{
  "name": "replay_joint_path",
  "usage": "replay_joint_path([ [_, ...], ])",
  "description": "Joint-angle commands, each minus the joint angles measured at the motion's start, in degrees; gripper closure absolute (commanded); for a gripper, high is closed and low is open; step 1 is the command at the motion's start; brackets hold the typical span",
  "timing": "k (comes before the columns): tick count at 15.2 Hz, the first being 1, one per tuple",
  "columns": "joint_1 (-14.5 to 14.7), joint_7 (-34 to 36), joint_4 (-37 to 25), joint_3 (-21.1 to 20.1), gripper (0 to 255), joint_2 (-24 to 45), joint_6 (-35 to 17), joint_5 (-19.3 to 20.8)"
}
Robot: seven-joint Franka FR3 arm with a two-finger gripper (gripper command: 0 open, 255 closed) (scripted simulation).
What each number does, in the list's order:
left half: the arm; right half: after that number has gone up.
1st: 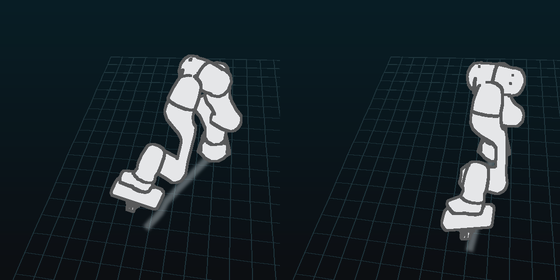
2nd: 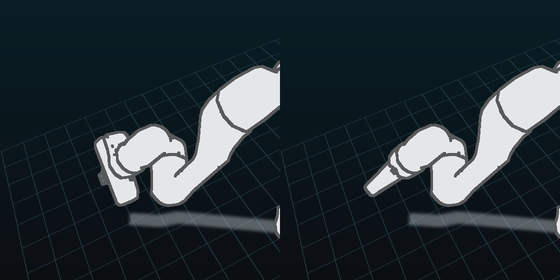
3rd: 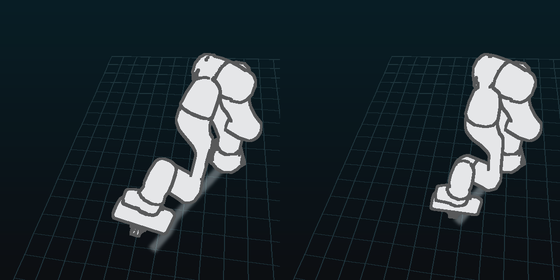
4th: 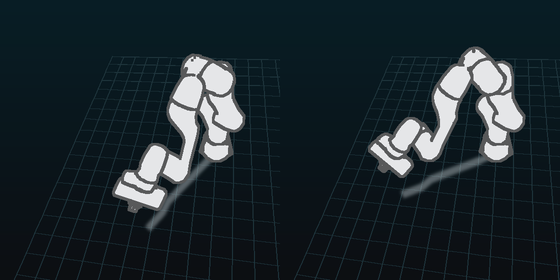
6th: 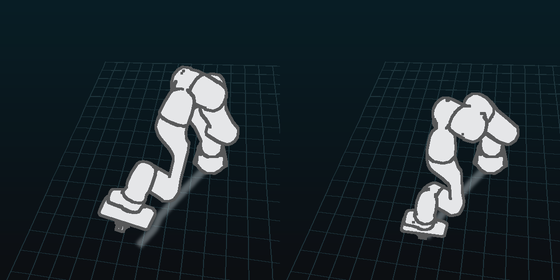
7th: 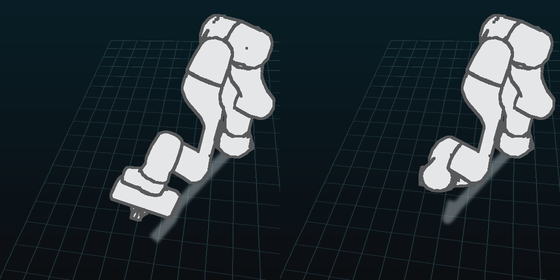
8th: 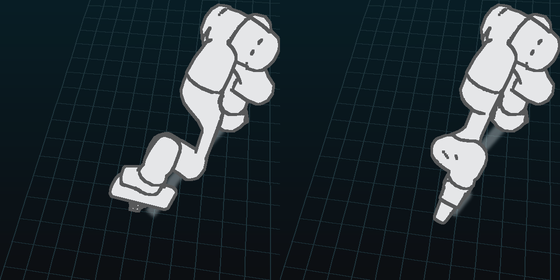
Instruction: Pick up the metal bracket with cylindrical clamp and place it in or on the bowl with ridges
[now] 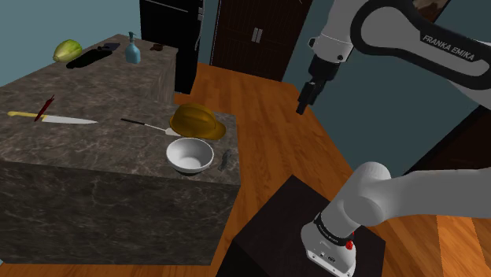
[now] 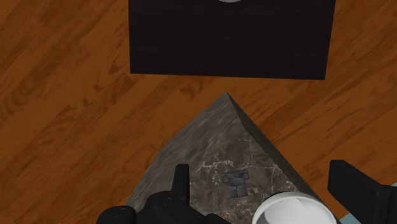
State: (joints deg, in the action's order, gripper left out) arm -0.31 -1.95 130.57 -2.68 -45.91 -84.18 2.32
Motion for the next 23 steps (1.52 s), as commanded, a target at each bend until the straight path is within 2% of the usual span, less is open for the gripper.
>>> replay_joint_path([
  [1, 0.0, 0.0, 0.0, 0.0, 0, 0.0, 0.0, 0.0],
  [12, 1.04, -2.43, 9.82, 0.93, 0, 12.38, -22.22, -0.56],
  [17, 1.49, -3.61, 11.08, 1.13, 0, 21.09, -32.18, -0.88],
  [23, 2.03, -5.13, 9.8, 1.16, 0, 33.35, -43.15, -1.37],
])
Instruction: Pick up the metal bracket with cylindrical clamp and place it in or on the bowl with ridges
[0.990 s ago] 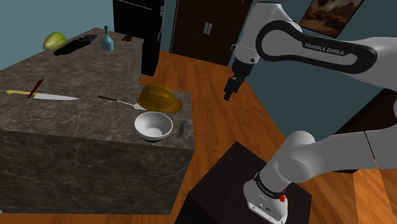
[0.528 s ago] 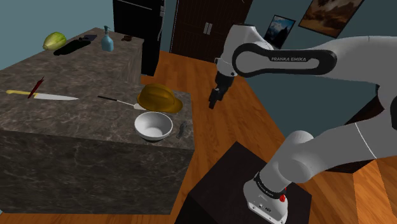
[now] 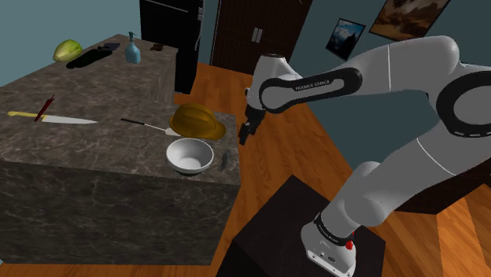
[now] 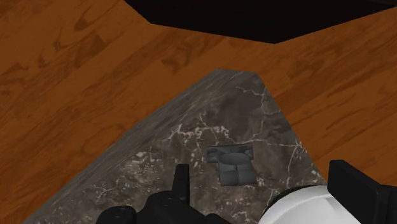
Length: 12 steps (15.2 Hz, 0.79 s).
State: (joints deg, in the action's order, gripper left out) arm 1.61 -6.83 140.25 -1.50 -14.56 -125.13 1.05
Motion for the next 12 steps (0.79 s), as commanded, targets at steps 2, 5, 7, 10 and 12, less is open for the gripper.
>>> replay_joint_path([
  [2, 0.28, -0.78, -0.97, -0.06, 0, 6.38, -5.48, -0.29],
  [5, 0.51, -1.59, -3.19, -0.22, 0, 13.09, -9.95, -0.59],
  [7, 0.65, -2.13, -5.05, -0.35, 0, 17.62, -12.6, -0.79],
  [10, 0.7, -2.38, -5.96, -0.45, 0, 20.56, -14.63, -0.84],
  [12, 0.71, -2.33, -5.66, -0.44, 0, 21.77, -16.14, -0.77],
])
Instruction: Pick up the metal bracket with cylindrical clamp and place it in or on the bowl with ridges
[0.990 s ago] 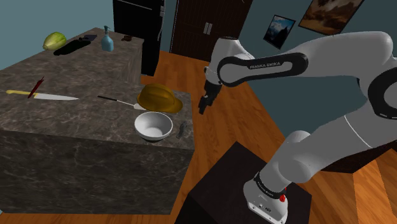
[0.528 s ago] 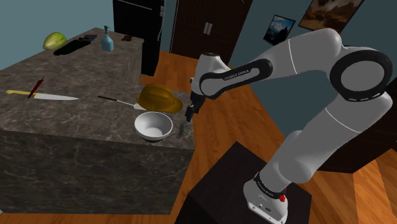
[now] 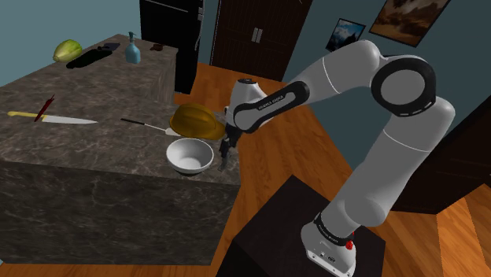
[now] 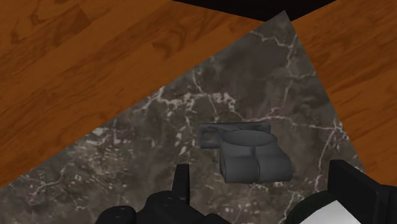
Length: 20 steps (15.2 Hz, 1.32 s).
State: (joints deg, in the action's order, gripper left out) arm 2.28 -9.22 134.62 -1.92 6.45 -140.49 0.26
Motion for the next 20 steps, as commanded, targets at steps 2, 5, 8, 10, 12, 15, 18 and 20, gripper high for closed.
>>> replay_joint_path([
  [2, 0.05, 0.1, 0.22, -0.01, 0, 2.01, -2.27, 0.1],
  [5, 0.06, 0.18, 0.49, 0.02, 0, 3.67, -4.2, 0.2],
  [8, 0.06, 0.18, 0.47, 0.02, 0, 3.68, -4.19, 0.2],
  [10, 0.06, 0.18, 0.47, 0.02, 0, 3.68, -4.19, 0.2],
  [12, 0.07, 0.18, 0.48, 0.02, 0, 3.67, -4.18, 0.2],
  [15, 0.07, 0.18, 0.48, 0.02, 255, 3.67, -4.18, 0.2],
  [18, 0.1, 0.23, 0.33, 0.0, 255, 3.83, -4.19, 0.21],
  [20, 0.1, 0.23, 0.37, 0.0, 255, 3.8, -4.19, 0.21],
])
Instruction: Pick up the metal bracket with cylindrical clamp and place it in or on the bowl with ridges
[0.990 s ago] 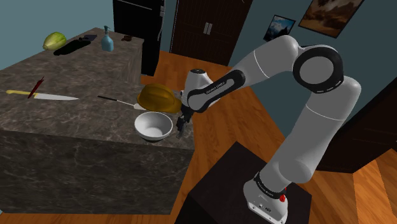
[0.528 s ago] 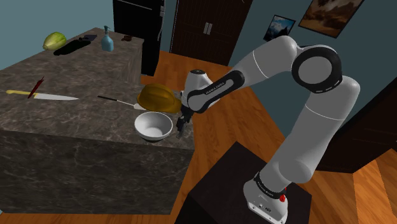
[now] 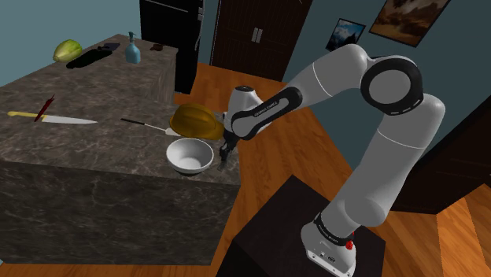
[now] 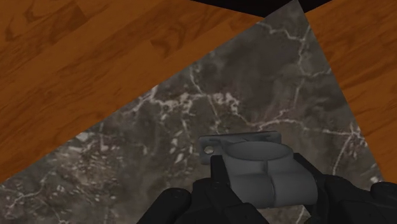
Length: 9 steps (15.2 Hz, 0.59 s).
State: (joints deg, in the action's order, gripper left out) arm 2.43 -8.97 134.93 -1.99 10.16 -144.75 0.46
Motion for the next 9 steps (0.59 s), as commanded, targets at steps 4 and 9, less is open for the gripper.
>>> replay_joint_path([
  [4, -0.11, -0.13, 0.01, 0.06, 255, -1.35, 1.55, -0.08],
  [9, -0.14, -0.25, -0.64, 0.01, 255, -4.46, 5.3, -0.26],
])
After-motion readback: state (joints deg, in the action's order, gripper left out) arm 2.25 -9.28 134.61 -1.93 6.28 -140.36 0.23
